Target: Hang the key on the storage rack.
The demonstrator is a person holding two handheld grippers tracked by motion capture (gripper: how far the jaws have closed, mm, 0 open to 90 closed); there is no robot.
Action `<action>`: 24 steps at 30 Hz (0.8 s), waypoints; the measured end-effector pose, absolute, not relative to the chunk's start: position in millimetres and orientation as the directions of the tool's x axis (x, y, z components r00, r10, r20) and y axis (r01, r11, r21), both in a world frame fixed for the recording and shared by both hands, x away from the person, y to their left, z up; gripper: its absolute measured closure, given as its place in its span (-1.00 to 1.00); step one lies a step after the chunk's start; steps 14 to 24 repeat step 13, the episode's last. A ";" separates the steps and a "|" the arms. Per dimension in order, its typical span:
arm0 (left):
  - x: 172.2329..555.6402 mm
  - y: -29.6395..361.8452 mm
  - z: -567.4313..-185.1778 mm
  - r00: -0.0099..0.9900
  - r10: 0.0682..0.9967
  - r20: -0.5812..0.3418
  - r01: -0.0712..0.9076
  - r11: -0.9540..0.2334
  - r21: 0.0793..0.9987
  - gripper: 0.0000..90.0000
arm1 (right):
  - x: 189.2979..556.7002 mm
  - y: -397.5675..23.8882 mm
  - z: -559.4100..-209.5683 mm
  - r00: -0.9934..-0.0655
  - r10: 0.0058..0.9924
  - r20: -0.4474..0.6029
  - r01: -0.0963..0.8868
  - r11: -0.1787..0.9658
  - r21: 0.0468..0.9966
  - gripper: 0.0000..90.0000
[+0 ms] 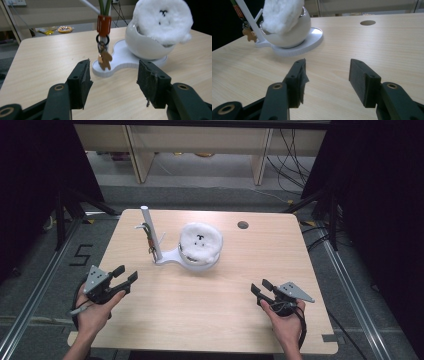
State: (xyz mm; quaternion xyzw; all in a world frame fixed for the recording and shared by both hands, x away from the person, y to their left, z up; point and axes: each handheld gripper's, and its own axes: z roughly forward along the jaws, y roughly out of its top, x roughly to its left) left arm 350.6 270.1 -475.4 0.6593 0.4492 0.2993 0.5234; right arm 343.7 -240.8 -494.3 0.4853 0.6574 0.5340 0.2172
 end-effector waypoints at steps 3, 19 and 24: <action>345.8 272.1 -490.3 0.405 0.910 -0.093 0.293 -0.033 0.956 -0.05 | 344.3 -245.9 -498.9 -0.431 0.878 0.208 0.391 -0.026 0.920 0.06; 337.7 270.5 -515.8 0.393 0.912 -0.115 0.300 -0.009 0.954 -0.14 | 342.0 -250.9 -507.4 -0.403 0.885 0.235 0.414 -0.052 0.909 0.01; 337.7 270.5 -515.8 0.393 0.912 -0.115 0.300 -0.009 0.954 -0.14 | 342.0 -250.9 -507.4 -0.403 0.885 0.235 0.414 -0.052 0.909 0.01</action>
